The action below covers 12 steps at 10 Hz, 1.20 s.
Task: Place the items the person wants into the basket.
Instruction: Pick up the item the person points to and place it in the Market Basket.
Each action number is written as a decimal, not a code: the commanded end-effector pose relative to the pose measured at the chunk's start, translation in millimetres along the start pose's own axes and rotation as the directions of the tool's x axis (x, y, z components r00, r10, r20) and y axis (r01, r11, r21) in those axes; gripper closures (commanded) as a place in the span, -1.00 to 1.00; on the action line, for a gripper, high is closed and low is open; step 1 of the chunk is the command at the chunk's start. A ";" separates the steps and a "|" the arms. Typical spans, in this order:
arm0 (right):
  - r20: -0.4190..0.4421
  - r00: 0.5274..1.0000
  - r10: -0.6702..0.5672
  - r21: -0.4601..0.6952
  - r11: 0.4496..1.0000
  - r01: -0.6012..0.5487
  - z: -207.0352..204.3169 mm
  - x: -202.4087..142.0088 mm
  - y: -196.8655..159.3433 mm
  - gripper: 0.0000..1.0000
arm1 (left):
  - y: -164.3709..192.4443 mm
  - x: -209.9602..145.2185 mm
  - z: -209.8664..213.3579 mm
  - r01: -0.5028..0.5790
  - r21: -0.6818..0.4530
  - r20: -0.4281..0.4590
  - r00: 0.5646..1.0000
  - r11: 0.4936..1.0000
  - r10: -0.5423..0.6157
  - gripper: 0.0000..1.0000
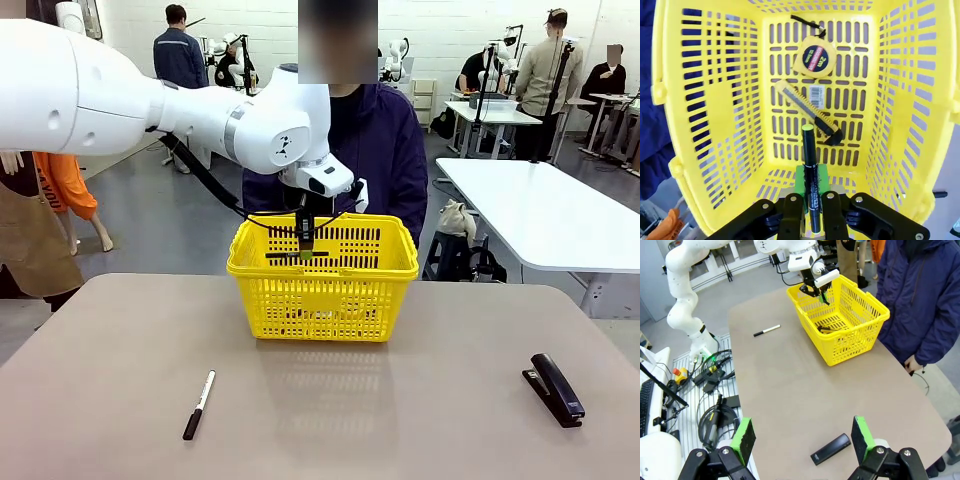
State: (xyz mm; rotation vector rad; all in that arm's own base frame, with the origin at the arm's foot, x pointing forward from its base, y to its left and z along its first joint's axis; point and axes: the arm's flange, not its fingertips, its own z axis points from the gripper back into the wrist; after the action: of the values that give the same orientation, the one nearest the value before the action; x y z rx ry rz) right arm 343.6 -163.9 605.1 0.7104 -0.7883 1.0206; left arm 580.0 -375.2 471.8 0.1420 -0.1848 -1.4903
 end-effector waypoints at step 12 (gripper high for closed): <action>0.008 1.000 0.010 0.010 1.000 -0.010 1.1 -1.0 -0.8 -1.00 | 9.1 3.1 -20.7 0.030 -0.144 0.031 0.999 0.989 -0.025 -1.00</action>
State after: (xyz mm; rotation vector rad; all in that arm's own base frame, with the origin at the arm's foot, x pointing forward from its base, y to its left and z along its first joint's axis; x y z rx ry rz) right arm 343.6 -163.9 605.1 0.7104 -0.7883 1.0206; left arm 591.6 -378.6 451.9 0.0258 -0.0949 -1.5065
